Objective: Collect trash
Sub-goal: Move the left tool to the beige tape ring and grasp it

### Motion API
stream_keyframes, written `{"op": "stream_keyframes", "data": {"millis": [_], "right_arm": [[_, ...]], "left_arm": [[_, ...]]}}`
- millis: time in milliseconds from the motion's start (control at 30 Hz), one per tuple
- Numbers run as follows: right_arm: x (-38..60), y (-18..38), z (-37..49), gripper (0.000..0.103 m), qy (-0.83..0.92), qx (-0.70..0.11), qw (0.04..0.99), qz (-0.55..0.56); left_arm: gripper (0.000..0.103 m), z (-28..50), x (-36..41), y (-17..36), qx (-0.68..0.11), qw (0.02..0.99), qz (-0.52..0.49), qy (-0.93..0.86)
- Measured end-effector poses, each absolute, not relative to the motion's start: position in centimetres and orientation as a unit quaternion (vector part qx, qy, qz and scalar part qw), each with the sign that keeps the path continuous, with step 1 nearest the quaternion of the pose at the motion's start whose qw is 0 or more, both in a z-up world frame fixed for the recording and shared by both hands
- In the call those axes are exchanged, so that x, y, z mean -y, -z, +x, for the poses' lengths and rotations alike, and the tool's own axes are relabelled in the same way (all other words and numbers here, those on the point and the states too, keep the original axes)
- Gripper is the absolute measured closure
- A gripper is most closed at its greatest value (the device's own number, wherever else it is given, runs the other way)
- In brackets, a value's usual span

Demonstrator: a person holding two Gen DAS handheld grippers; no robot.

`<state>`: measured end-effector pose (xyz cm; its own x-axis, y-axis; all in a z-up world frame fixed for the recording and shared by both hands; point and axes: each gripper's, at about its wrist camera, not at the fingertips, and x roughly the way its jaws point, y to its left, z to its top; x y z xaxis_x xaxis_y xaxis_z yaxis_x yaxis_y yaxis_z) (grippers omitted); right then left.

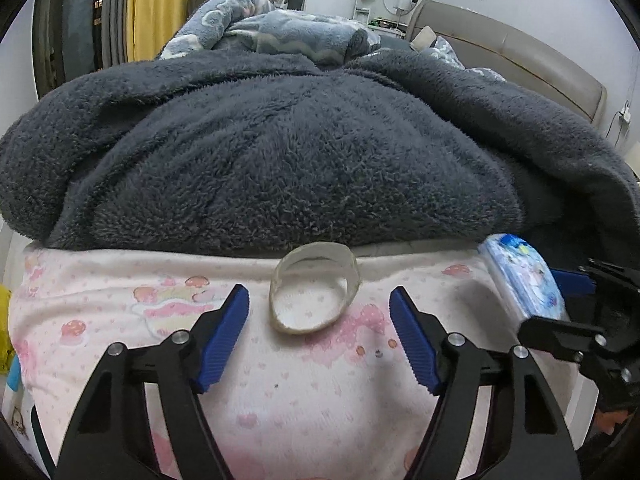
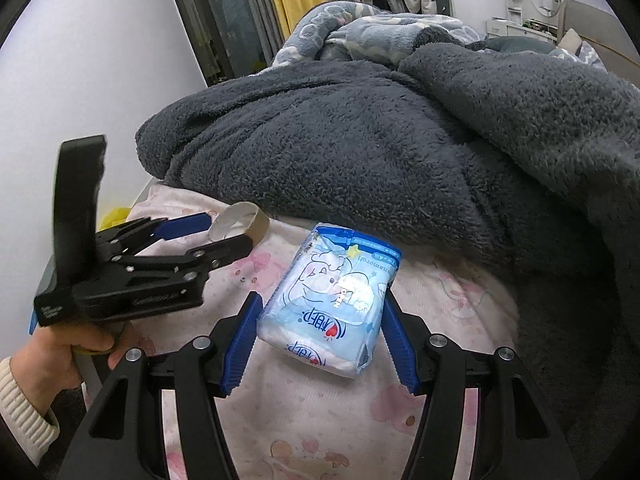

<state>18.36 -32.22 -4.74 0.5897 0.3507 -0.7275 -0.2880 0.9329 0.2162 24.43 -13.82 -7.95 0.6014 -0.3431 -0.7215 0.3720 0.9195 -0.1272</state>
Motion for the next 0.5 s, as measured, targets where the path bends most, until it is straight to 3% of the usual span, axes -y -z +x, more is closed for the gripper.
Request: {"op": "stream_keyframes", "data": {"millis": [300,367,500], "right_arm": [[32.3,4.7,18.1,0.043,-0.185,-0.418,0.889,0.034],[32.2,4.6,18.2,0.043,-0.185,-0.417,0.889,0.034],[31.8,4.3,18.1,0.043,-0.186,-0.415,0.890,0.033]], "left_arm": [[0.041,25.9,14.0,8.8,-0.417,0.888,0.023,0.191],[0.053,26.0,14.1,8.9,-0.420,0.886,0.024,0.196],[0.053,25.4,14.3,8.3,-0.407,0.890,0.030,0.201]]}}
